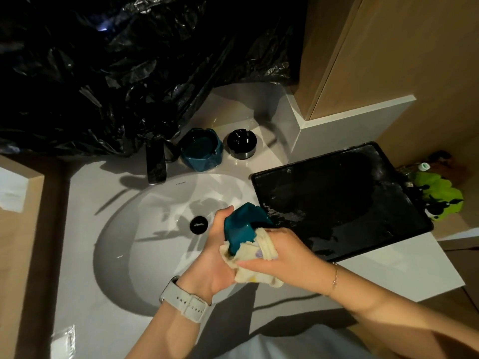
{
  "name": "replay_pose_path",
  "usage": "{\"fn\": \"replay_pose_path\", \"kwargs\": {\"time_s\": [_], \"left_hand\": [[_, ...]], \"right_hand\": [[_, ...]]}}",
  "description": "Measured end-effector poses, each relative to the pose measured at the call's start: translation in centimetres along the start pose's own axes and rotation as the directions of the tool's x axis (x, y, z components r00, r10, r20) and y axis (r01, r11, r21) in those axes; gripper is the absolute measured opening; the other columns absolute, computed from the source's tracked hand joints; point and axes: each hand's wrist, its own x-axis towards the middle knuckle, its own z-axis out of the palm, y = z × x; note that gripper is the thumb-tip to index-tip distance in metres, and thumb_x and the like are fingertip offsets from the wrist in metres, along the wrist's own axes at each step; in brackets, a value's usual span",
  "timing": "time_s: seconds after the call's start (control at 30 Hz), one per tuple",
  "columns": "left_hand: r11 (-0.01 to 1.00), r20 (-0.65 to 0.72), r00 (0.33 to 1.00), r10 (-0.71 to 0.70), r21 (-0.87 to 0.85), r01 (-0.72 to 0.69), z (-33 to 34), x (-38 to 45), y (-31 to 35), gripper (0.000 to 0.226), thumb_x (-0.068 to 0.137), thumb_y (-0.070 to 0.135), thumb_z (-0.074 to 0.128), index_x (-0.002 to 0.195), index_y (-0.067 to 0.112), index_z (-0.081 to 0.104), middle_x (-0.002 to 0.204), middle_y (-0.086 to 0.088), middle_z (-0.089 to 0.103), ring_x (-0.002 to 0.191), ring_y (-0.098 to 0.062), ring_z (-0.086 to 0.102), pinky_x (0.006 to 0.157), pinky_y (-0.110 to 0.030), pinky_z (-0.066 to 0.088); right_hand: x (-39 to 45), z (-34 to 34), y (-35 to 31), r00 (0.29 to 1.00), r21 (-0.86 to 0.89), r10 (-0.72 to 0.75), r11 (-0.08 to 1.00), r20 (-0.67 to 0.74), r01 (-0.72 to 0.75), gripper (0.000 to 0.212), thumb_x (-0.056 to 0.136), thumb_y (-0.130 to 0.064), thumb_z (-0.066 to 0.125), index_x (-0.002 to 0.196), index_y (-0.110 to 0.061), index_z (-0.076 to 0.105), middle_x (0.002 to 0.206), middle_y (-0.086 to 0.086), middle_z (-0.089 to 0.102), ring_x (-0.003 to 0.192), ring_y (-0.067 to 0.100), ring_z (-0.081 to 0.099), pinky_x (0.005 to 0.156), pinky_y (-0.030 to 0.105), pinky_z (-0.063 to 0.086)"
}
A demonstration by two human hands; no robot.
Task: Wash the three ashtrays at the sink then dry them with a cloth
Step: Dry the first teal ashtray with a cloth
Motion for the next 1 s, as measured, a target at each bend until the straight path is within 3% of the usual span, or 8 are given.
{"fn": "replay_pose_path", "kwargs": {"time_s": [0.17, 0.27, 0.4, 0.5, 0.63, 0.8, 0.9, 1.0], "left_hand": [[0.978, -0.087, 0.977, 0.194, 0.092, -0.186, 0.4, -0.5, 0.0, 0.022, 0.103, 0.016, 0.042, 0.086, 0.020, 0.057, 0.085, -0.015, 0.059, 0.072, -0.027, 0.057, 0.065, -0.031, 0.044], [0.997, 0.004, 0.997, 0.077, 0.004, -0.077, -0.9, -0.7, 0.8, 0.028, 0.093, 0.037, 0.055, 0.087, 0.014, 0.070, 0.081, -0.015, 0.067, 0.069, -0.028, 0.065, 0.063, -0.033, 0.051], [0.992, 0.002, 0.994, -0.109, -0.070, 0.109, -1.8, 0.2, 0.8, 0.057, 0.076, 0.060, 0.060, 0.090, 0.006, 0.070, 0.083, -0.015, 0.067, 0.072, -0.031, 0.062, 0.069, -0.035, 0.049], [0.999, 0.061, 0.998, -0.002, -0.037, 0.004, -2.4, 0.6, 0.3, 0.068, 0.081, 0.067, 0.053, 0.106, 0.006, 0.072, 0.100, -0.018, 0.073, 0.086, -0.034, 0.070, 0.076, -0.039, 0.053], [0.989, 0.136, 0.981, 0.136, 0.044, -0.143, -2.8, -0.5, -0.7, 0.068, 0.087, 0.063, 0.040, 0.122, 0.012, 0.069, 0.123, -0.017, 0.068, 0.109, -0.031, 0.068, 0.086, -0.041, 0.056], [0.977, 0.062, 0.978, 0.201, -0.089, -0.195, -3.2, -0.4, -1.1, 0.056, 0.089, 0.049, 0.053, 0.119, 0.004, 0.069, 0.106, -0.019, 0.070, 0.093, -0.031, 0.069, 0.077, -0.038, 0.055], [0.968, 0.067, 0.984, 0.164, -0.205, -0.147, -3.8, -0.6, -0.7, 0.056, 0.088, 0.049, 0.052, 0.116, 0.004, 0.071, 0.105, -0.019, 0.071, 0.087, -0.033, 0.071, 0.078, -0.043, 0.052], [0.963, 0.078, 0.991, 0.108, -0.254, -0.085, -4.1, -0.7, -0.5, 0.058, 0.087, 0.053, 0.050, 0.104, 0.004, 0.077, 0.111, -0.021, 0.070, 0.092, -0.036, 0.071, 0.091, -0.048, 0.049]], "right_hand": [[1.1, 1.0, -1.1, 0.973, 0.555, 0.226, 0.815, -0.040, -0.167, 0.011, 0.087, -0.020, 0.069, 0.087, -0.010, 0.073, 0.080, 0.003, 0.074, 0.081, 0.014, 0.071, 0.074, 0.026, 0.056], [0.5, 0.7, -0.2, 0.999, 0.124, 0.048, 0.991, -0.004, -0.047, 0.031, 0.082, -0.041, 0.070, 0.089, -0.011, 0.071, 0.087, 0.003, 0.071, 0.084, 0.016, 0.067, 0.077, 0.033, 0.055], [0.1, -0.7, 1.0, 0.946, -0.465, -0.278, 0.824, 0.168, 0.325, 0.040, 0.084, -0.049, 0.051, 0.099, -0.015, 0.067, 0.096, -0.005, 0.066, 0.087, 0.008, 0.055, 0.079, 0.018, 0.041], [0.2, -0.3, 1.2, 0.944, -0.396, -0.313, 0.858, 0.102, 0.327, 0.029, 0.082, -0.045, 0.057, 0.094, -0.020, 0.068, 0.091, -0.010, 0.067, 0.085, 0.005, 0.055, 0.080, 0.019, 0.044], [0.4, 0.6, 0.8, 0.999, 0.156, 0.002, 0.988, -0.043, 0.004, 0.019, 0.078, -0.030, 0.074, 0.093, -0.019, 0.069, 0.088, -0.007, 0.069, 0.085, 0.009, 0.066, 0.081, 0.031, 0.055], [0.6, 1.3, -0.1, 0.990, -0.053, -0.122, 0.991, 0.076, 0.127, 0.024, 0.088, -0.033, 0.060, 0.100, -0.013, 0.068, 0.094, -0.001, 0.068, 0.087, 0.007, 0.060, 0.075, 0.023, 0.048], [0.6, -0.2, 0.5, 0.900, -0.506, -0.356, 0.744, 0.252, 0.436, 0.023, 0.089, -0.035, 0.052, 0.086, -0.015, 0.062, 0.084, -0.003, 0.063, 0.079, 0.010, 0.055, 0.080, 0.019, 0.037], [1.1, -1.0, 1.2, 0.854, -0.730, -0.365, 0.454, 0.370, 0.510, 0.027, 0.089, -0.039, 0.054, 0.093, -0.017, 0.069, 0.089, -0.007, 0.063, 0.088, 0.013, 0.060, 0.111, 0.032, 0.025]]}}
